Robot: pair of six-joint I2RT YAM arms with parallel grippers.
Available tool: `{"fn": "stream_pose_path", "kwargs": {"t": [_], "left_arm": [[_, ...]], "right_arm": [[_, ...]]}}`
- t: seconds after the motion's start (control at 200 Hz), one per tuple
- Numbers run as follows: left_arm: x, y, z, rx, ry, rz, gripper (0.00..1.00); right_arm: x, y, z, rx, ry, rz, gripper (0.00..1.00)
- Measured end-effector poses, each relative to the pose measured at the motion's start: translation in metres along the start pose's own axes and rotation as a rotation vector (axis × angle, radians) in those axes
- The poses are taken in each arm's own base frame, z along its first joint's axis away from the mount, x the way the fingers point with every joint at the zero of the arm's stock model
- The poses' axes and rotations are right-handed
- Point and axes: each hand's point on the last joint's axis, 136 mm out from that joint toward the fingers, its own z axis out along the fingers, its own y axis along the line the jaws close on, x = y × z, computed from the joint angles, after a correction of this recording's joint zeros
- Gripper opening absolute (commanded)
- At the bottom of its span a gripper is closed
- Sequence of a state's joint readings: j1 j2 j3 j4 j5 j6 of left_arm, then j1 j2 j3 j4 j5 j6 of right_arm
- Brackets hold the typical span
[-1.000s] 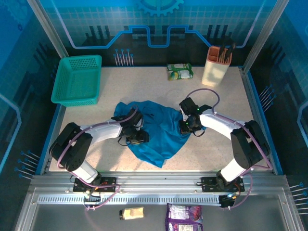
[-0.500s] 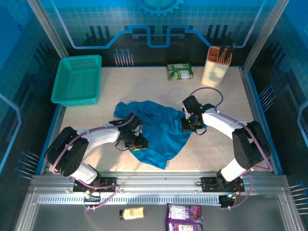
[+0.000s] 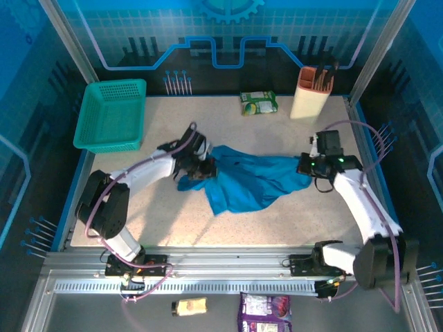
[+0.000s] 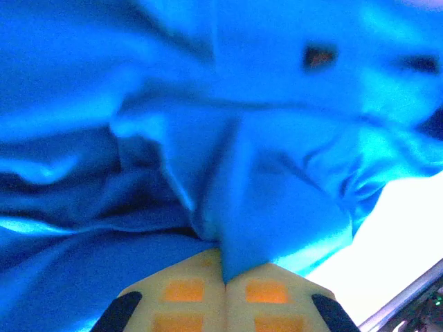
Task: Fold the inside-out t-shirt
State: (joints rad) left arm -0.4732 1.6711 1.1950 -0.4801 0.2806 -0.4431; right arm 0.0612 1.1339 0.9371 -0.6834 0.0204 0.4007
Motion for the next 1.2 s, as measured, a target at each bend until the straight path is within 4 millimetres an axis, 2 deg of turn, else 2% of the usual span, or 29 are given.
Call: {"fn": "stream_pose_path", "kwargs": {"t": [0.105, 0.2, 0.275, 0.36, 0.42, 0.485, 0.57, 0.66, 0.73, 0.8, 0.991, 1.101, 1.196], "left_arm": [[-0.046, -0.036, -0.019, 0.050, -0.080, 0.118, 0.01], [-0.068, -0.058, -0.030, 0.078, -0.102, 0.196, 0.03], [-0.066, -0.058, -0.029, 0.069, -0.083, 0.225, 0.07], [-0.047, -0.042, -0.020, 0.037, -0.015, 0.223, 0.13], [-0.026, -0.026, -0.008, 0.009, 0.044, 0.203, 0.22], [0.005, -0.003, 0.005, -0.029, 0.124, 0.169, 0.28], [0.046, 0.026, 0.014, -0.077, 0.218, 0.122, 0.36], [0.072, 0.042, 0.011, -0.109, 0.250, 0.079, 0.37], [0.075, 0.044, 0.004, -0.116, 0.225, 0.062, 0.37], [0.070, 0.040, -0.004, -0.112, 0.173, 0.051, 0.37], [0.064, 0.036, -0.012, -0.084, 0.088, -0.008, 0.38], [0.069, 0.040, -0.007, -0.083, 0.083, -0.056, 0.38], [0.072, 0.043, -0.003, -0.083, 0.080, -0.086, 0.39]], "right_arm": [[0.004, -0.005, -0.033, -0.006, -0.068, 0.013, 0.00], [0.010, -0.005, -0.055, -0.020, -0.103, 0.021, 0.00], [0.017, -0.005, -0.060, -0.021, -0.096, 0.027, 0.13], [0.024, -0.006, -0.057, -0.010, -0.060, 0.021, 0.24], [0.030, -0.002, -0.050, 0.001, -0.019, -0.008, 0.29], [0.036, 0.010, -0.043, -0.005, 0.026, -0.060, 0.33], [0.039, 0.037, -0.034, -0.043, 0.070, -0.146, 0.36], [0.043, 0.073, -0.022, -0.108, 0.109, -0.239, 0.39], [0.050, 0.104, -0.010, -0.175, 0.151, -0.301, 0.41], [0.061, 0.134, 0.005, -0.232, 0.207, -0.360, 0.44], [0.103, 0.206, 0.052, -0.300, 0.376, -0.557, 0.54], [0.121, 0.229, 0.081, -0.292, 0.436, -0.623, 0.58], [0.131, 0.232, 0.104, -0.265, 0.471, -0.648, 0.59]]}}
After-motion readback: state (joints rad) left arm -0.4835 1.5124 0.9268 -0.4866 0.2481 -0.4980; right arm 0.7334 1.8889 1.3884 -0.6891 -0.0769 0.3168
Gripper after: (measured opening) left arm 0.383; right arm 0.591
